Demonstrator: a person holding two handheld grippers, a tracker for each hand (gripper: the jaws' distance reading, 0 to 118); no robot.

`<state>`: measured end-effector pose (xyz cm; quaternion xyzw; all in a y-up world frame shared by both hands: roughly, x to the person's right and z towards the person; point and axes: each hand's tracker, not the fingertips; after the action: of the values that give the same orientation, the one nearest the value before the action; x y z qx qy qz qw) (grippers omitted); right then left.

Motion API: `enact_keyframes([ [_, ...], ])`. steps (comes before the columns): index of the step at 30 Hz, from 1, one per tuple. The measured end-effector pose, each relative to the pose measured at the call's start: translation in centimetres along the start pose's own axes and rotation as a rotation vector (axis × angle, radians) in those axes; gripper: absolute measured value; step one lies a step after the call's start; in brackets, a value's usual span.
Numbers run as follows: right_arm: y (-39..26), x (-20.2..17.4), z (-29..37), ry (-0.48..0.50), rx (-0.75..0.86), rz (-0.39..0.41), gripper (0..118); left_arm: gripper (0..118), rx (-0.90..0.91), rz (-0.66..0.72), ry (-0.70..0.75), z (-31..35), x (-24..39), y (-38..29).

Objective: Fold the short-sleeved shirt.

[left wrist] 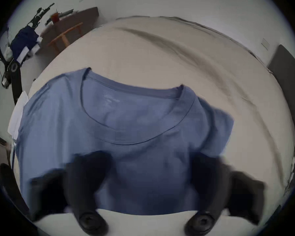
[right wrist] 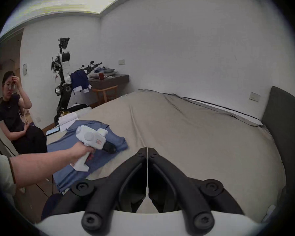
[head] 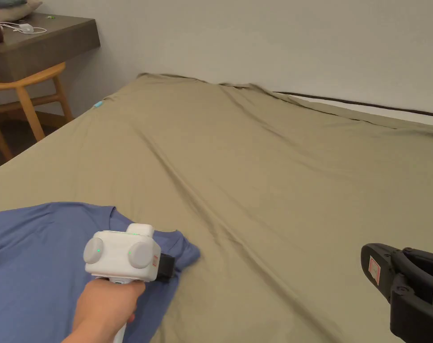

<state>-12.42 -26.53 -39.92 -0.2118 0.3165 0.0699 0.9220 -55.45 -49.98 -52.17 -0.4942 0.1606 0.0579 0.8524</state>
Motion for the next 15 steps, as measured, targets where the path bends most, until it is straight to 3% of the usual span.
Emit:
enact_keyframes([
  [1, -0.2, 0.4, 0.3, -0.009, -0.001, -0.006, 3, 22, 0.040, -0.005, 0.002, 1.1, -0.1, 0.1],
  [2, -0.4, 0.9, 0.7, -0.019, 0.001, -0.017, 3, 5, 0.053, -0.036, 0.091, 1.5, 0.1, 0.2],
  [3, -0.5, 1.5, 1.1, -0.023, 0.007, -0.029, 3, 5, 0.063, -0.083, 0.199, 1.6, 0.1, 0.0],
  [5, -0.7, 2.5, 1.8, -0.036, 0.024, -0.059, 3, 5, 0.015, -0.047, 0.059, 0.7, -0.6, -0.1],
  [8, -0.9, 4.6, 3.5, -0.097, 0.062, -0.097, 3, 5, 0.042, 0.115, -0.006, 2.0, -1.1, 0.5],
  [10, -1.2, 6.5, 5.2, -0.158, 0.072, -0.115, 3, 5, 0.084, 0.145, -0.030, 3.9, 0.3, 2.0],
  [13, -1.9, 9.9, 8.6, -0.247, 0.096, -0.165, 3, 5, 0.116, -0.001, 0.009, 5.6, 6.7, 5.2],
  [15, -2.5, 12.2, 11.4, -0.319, 0.105, -0.189, 3, 5, 0.129, -0.049, -0.129, 6.5, 12.8, 6.8],
])
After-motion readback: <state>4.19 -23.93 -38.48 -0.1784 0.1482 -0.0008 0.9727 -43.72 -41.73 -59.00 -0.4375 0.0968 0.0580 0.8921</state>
